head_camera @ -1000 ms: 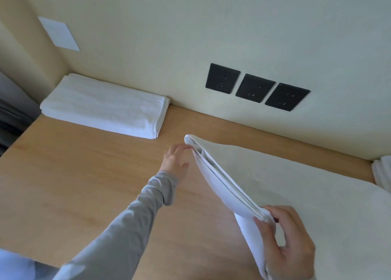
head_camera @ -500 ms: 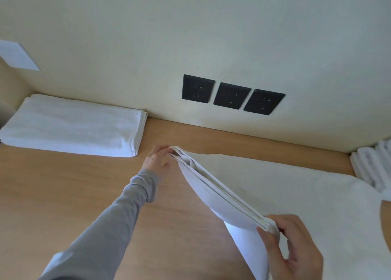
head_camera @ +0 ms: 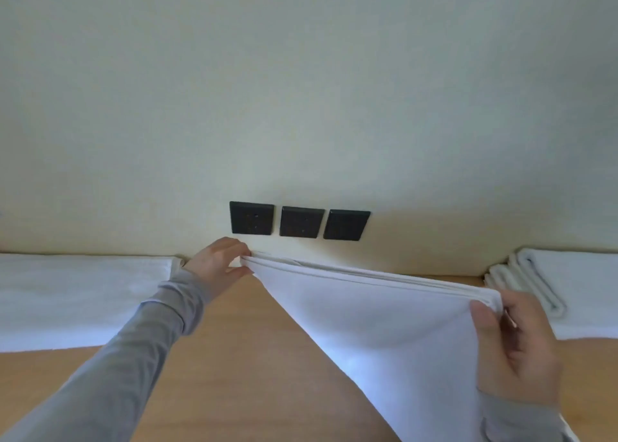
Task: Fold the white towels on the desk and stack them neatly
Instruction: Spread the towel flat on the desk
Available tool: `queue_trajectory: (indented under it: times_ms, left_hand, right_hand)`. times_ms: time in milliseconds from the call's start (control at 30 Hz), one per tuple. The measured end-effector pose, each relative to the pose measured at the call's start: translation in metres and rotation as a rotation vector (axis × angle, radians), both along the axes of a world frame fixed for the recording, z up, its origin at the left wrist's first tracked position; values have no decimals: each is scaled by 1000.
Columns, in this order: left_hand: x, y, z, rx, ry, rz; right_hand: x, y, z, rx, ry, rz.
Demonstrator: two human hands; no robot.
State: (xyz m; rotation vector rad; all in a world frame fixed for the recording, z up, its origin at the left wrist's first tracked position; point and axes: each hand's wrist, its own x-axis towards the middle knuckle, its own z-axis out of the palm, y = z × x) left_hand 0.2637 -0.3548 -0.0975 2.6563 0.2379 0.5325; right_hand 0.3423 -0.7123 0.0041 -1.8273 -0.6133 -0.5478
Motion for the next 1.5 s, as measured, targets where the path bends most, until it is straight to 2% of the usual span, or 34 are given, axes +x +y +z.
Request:
queue_trajectory:
  times_ms: [200,400,533,633,733,800,833,867,967,1033,1100,1167,1300,1400,1500]
  left_hand:
    - [15,-1,104,133,-139,-45]
    - [8,-18,225,375,-315,-145]
    - [-1,-36,314,488,-371,-120]
    - [-5,-56,401,421,-391,-147]
    - [-28,-89,495,229,-432,-436]
    - [-43,-108,539,278,-479,-541]
    - [-45,-113,552,350,-509,-543]
    - [-45,-115,561,429,-538,-498]
    - [-43,-114,572,661,-560,-181]
    - [-49,-109,581,677,-632,-73]
    - [-53,-112,588,657,-717,-32]
    - [-59,-123,590,783,-686,-14]
    - [-77,-134,597,840,-738,-27]
    - [-74,-148,589,907,-659,-33]
    - [-67,-149,570,877,-630,-20]
  right_hand:
    - [48,-17,44,148,22,-74]
    - [80,-27,105,336,4,32]
    - [111,-42,164,413,20,149]
    - [125,-62,237,450,-33,210]
    - [129,-99,306,604,-101,330]
    - [134,-119,331,678,-145,410]
    - [137,-122,338,645,-179,400]
    - [139,-121,344,580,-215,365]
    - [137,-113,368,406,-285,323]
    - [136,-113,390,407,-345,324]
    - [136,-113,403,397,-369,309]
    - [135,-115,407,358,-366,294]
    - [136,-128,413,472,-418,354]
    - [147,-119,409,434,-354,336]
    - [152,-106,395,461,-296,344]
